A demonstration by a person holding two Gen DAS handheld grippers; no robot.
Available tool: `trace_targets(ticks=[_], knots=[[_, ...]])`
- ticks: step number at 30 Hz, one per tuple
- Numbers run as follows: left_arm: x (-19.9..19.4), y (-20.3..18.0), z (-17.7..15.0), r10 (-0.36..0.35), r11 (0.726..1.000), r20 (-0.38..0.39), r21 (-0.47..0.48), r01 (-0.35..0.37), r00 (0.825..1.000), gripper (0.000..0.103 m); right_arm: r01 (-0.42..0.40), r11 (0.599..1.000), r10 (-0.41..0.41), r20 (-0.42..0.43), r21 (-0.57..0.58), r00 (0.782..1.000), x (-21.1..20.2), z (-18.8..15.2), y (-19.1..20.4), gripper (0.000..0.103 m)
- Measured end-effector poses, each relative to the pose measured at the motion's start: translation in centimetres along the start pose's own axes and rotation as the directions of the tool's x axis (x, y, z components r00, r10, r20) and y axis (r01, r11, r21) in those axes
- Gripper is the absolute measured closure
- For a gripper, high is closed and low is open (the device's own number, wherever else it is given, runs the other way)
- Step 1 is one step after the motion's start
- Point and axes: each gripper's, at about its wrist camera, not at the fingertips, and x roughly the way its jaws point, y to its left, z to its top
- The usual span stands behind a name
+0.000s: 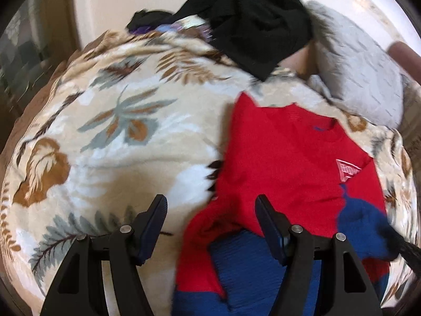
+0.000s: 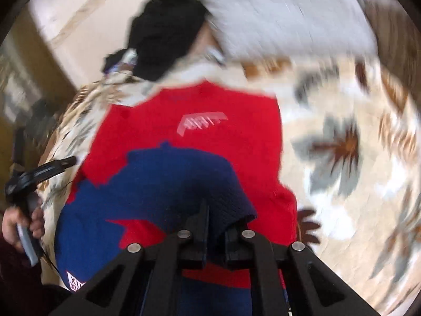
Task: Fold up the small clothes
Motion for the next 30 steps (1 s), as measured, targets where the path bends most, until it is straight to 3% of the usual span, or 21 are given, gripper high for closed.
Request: trace_targets(ticks=[3, 6, 9, 13, 17, 21, 24, 25, 26, 27, 30], knots=[[-0.4, -2.2, -0.5, -0.032, 0.995, 0.021, 0.091, 0.030, 0.999, 0.033, -0.093, 0.975, 0.103, -0.042, 0.202, 0.994, 0.2, -0.3, -3.4, 0.090], [0.0, -4.2, -0.9, -0.044, 0.985, 0.020, 0.167, 0.040, 0.999, 0.033, -0.134, 0.958, 0.128, 0.037, 0.255, 0.991, -2.0, -0.8, -4.6, 0.089], [1.1, -5.9, -1.5, -0.045, 0.975, -0.007, 0.219, 0.045, 0.999, 0.033, -0.171, 0.966, 0.151, 0.113, 0.196, 0.982, -3.4, -0.4, -3.5, 0.088], [3.3, -6.7, -2.4, 0.059, 0.960, -0.045, 0.277, -0.044, 0.997, 0.033, -0.161, 0.983, 0.156, 0.058, 0.091, 0.986, -1.6, -0.6, -0.3, 0.088], [3.9, -5.9, -2.7, 0.061, 0.965, -0.056, 0.260, -0.044, 0.997, 0.031, -0.076, 0.996, 0.079, -0.073, 0.039, 0.994, 3.1, -1.9, 0.3, 0.079], [3.3, -5.8, -3.0, 0.067, 0.962, -0.050, 0.267, -0.051, 0.996, 0.031, -0.132, 0.989, 0.135, -0.049, 0.066, 0.990, 0.9, -1.4, -0.1, 0.079], [2.0, -5.7, -3.2, 0.043, 0.966, -0.020, 0.257, -0.037, 0.999, 0.031, -0.149, 0.987, 0.148, 0.017, 0.064, 0.989, -0.4, -1.9, -0.6, 0.077], [1.5, -5.8, -3.3, 0.037, 0.965, -0.006, 0.258, -0.034, 0.999, 0.031, -0.159, 0.985, 0.158, 0.025, 0.067, 0.987, -0.5, -2.1, -0.8, 0.074], [1.3, -5.9, -3.7, 0.035, 0.963, 0.000, 0.269, -0.034, 0.999, 0.031, -0.160, 0.984, 0.160, 0.012, 0.078, 0.987, -0.2, -2.3, -1.2, 0.058], [1.5, -6.0, -4.1, 0.045, 0.959, -0.010, 0.280, -0.040, 0.999, 0.031, -0.147, 0.985, 0.151, -0.041, 0.092, 0.988, 0.8, -2.9, -1.3, 0.026], [2.4, -5.6, -5.9, 0.084, 0.952, -0.072, 0.301, -0.059, 0.994, 0.031, -0.110, 0.994, 0.110, -0.003, 0.003, 0.994, 0.5, -3.7, 0.3, 0.026]])
